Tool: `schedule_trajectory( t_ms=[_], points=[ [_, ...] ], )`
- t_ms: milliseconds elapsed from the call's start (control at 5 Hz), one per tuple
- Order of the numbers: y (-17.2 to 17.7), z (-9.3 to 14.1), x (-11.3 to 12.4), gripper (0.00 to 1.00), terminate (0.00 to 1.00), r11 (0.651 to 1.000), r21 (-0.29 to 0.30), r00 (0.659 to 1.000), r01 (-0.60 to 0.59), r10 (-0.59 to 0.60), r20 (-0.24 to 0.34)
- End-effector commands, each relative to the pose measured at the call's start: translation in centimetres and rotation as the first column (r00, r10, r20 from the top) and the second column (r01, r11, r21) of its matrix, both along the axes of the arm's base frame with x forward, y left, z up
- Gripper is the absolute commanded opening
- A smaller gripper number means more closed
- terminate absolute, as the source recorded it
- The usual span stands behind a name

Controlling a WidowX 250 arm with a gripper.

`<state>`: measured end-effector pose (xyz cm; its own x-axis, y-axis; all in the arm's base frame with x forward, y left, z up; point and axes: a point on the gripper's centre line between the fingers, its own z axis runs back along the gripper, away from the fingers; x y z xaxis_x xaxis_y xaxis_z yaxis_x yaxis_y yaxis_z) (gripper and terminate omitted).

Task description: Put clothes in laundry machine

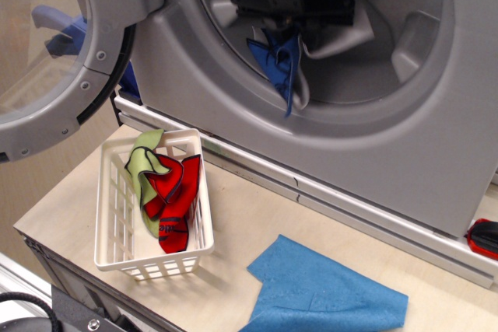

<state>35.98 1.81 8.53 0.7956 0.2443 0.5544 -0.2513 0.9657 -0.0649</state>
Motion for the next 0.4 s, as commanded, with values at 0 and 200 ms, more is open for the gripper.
schedule_trajectory(
  t_ms=[0,200],
  points=[
    [-0.3,4.1,-2.2,1.0,0.0,0.998,0.05,0.992,0.048,-0.053,0.113],
    [-1.1,6.0,-3.4,1.0,0.0,0.997,0.011,0.991,0.075,-0.076,0.108]
  ],
)
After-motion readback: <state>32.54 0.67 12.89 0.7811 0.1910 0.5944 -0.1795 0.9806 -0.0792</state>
